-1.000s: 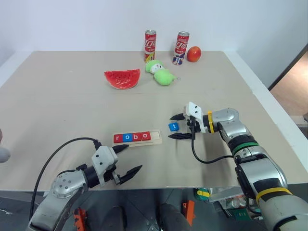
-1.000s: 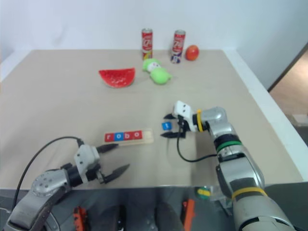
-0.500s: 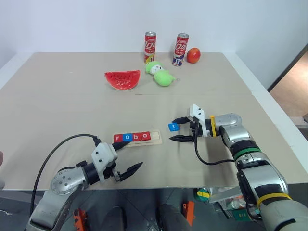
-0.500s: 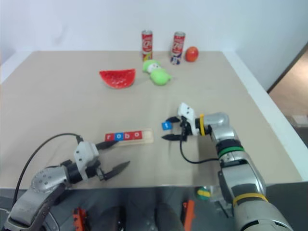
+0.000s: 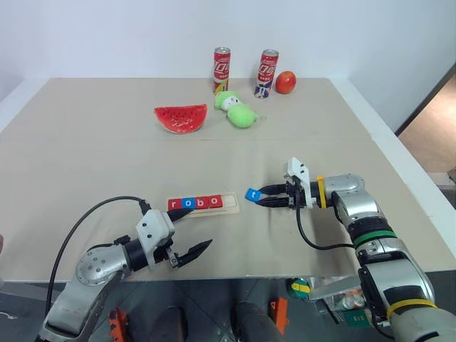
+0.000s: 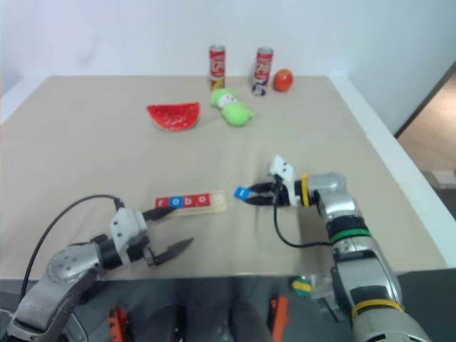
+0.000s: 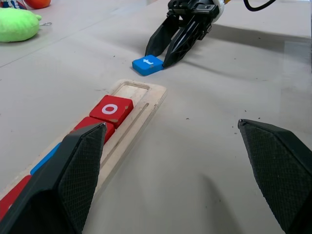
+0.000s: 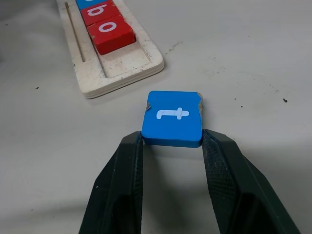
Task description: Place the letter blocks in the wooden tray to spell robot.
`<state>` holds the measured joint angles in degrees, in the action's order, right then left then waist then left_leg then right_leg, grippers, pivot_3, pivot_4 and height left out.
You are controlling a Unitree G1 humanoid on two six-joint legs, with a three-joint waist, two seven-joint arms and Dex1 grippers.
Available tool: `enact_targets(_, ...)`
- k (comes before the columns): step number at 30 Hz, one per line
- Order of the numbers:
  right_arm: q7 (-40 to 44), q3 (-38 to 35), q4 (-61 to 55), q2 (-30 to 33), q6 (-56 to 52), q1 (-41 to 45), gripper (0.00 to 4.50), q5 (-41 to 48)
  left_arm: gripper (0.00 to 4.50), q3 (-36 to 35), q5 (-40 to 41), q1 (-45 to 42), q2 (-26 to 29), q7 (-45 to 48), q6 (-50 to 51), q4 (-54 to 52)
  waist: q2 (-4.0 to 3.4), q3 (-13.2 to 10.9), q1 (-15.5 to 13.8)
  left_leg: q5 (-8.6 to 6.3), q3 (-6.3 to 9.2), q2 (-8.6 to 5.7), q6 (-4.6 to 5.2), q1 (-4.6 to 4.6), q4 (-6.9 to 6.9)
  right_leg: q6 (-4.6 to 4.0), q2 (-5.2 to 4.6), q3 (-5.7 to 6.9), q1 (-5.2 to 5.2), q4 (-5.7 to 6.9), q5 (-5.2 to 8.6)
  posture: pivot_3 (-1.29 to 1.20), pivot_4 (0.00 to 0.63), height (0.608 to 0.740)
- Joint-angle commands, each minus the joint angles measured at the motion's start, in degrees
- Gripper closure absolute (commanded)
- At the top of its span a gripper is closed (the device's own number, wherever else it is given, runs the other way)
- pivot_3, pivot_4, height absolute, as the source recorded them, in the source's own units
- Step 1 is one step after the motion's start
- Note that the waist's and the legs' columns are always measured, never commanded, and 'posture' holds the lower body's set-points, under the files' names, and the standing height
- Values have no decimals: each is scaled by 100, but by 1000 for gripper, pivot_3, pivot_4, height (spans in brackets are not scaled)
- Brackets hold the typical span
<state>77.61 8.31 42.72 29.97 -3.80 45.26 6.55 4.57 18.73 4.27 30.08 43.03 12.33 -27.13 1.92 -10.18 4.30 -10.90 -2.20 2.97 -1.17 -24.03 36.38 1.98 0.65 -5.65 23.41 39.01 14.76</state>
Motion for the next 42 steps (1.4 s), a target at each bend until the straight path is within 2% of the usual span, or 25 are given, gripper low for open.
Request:
enact_targets(1, -60, -16, -142, -6, -116, -66, 3312, -14, 0, -64, 55, -40, 12, -1, -19, -53, 0, 0, 0, 0, 0, 0, 0, 0, 0, 1, 0, 0, 0, 0, 0, 0, 150, 740)
enact_targets(9, -136, -77, -386, 42, -154, -45, 3312, 29, 0, -100, 51, 4, 25, -40, 14, -90, 0, 0, 1, 0, -2, 1, 0, 4, 1, 5, 2, -2, -2, 0, 1, 0, 150, 740)
enact_targets(16, 157, -8, -1812, 142, -920, 214, 3312, 369, 0, -482, 196, 132, -199, -548, 170, -214, -2, -2, 3, 0, -1, 4, 0, 0, -1, 31, 3, -4, 4, 1, 16, 0, 150, 740)
enact_targets(21, 382, 281, -2149, 30, -877, 284, 3312, 310, 0, -524, 209, 143, -324, -793, 313, -268, -1, -1, 1, 0, 3, 2, -1, -3, -1, 33, 0, 3, 2, 1, 18, 0, 150, 740)
enact_targets(25, 536, 715, -1082, -214, 325, 582, 3312, -175, 0, -557, 330, 39, -493, -1018, 508, -323, -1, -1, 5, 0, -3, 1, 0, -2, 2, 33, 1, -1, 3, 0, 16, 0, 150, 740)
enact_targets(28, 563, 780, -487, -332, 773, 785, 3312, -308, 0, -556, 364, 64, -511, -1059, 567, -389, -1, -1, 3, 1, -1, 2, 0, -1, 3, 31, 2, 1, 3, 0, 14, 0, 150, 740)
enact_targets(34, 559, 792, 449, -568, 1316, 1175, 3312, -544, 0, -447, 341, 218, -529, -1128, 591, -567, -1, -1, 7, 0, -4, 1, -1, -4, 2, -1, 0, -4, 4, -1, -4, 0, 150, 740)
enact_targets(42, 762, 779, 834, -708, 1497, 1313, 3312, -634, 0, -446, 340, 299, -519, -1164, 611, -636, -1, -1, 4, 0, 1, 2, -1, -4, 1, -6, 0, 1, 3, 0, -2, 0, 150, 740)
